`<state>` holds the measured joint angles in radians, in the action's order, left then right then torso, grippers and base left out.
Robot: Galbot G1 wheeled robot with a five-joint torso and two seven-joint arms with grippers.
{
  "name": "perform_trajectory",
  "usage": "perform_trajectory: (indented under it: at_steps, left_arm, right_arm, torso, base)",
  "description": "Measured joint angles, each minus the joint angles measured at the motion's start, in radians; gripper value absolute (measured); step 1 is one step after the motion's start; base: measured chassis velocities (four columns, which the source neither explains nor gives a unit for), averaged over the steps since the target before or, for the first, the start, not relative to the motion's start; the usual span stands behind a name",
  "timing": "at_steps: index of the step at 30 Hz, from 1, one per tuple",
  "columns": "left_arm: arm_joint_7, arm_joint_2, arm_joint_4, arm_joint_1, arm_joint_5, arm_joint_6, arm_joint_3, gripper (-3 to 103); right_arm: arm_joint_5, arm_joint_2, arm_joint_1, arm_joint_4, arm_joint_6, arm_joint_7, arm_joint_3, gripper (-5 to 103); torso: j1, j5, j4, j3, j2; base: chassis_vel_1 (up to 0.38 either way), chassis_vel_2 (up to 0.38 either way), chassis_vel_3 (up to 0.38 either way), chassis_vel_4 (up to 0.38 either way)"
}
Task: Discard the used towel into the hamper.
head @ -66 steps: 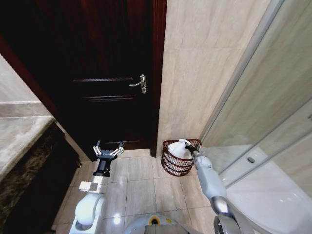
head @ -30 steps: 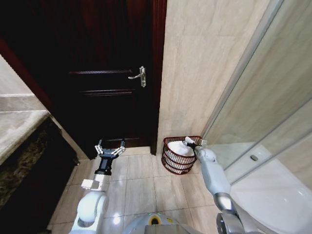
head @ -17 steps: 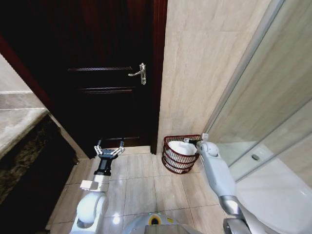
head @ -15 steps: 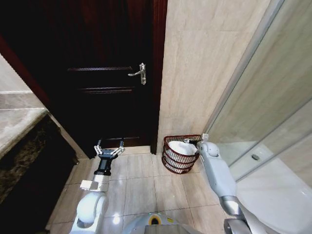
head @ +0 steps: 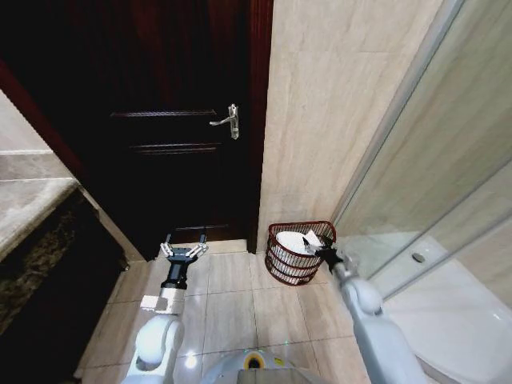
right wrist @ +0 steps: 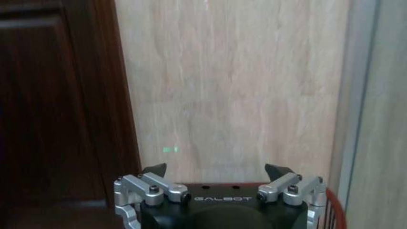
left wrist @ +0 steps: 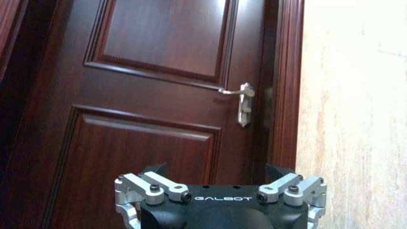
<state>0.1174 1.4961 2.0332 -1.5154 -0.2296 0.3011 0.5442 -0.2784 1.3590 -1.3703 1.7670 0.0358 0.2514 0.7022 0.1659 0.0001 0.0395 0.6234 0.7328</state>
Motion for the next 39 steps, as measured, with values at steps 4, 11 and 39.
perform_trajectory:
  at_steps: [4,11,39]
  left_arm:
    - [0.0,0.028,-0.047,0.006,0.01,0.022,-0.01,100]
    - [0.002,0.055,-0.094,0.0,0.032,0.05,-0.02,100]
    - [-0.006,0.078,-0.077,-0.042,0.068,0.093,-0.018,100]
  right_arm:
    - [0.004,0.053,-0.071,0.012,-0.063,0.048,0.056,100]
    - [0.008,0.086,-0.189,0.049,-0.134,0.08,0.081,100]
    - [0.015,0.123,-0.322,0.028,-0.231,0.078,0.084,100]
  torso:
    - [0.001,-0.0002,-0.0002,0.001,0.001]
    - [0.001,-0.0001,-0.0002,0.002,0.003]
    - [0.003,0.0002,-0.0003,0.003,0.006]
  base:
    - [0.0,0.0,0.0,0.0]
    - [0.0,0.0,0.0,0.0]
    - [0.193,-0.191,-0.197,0.192]
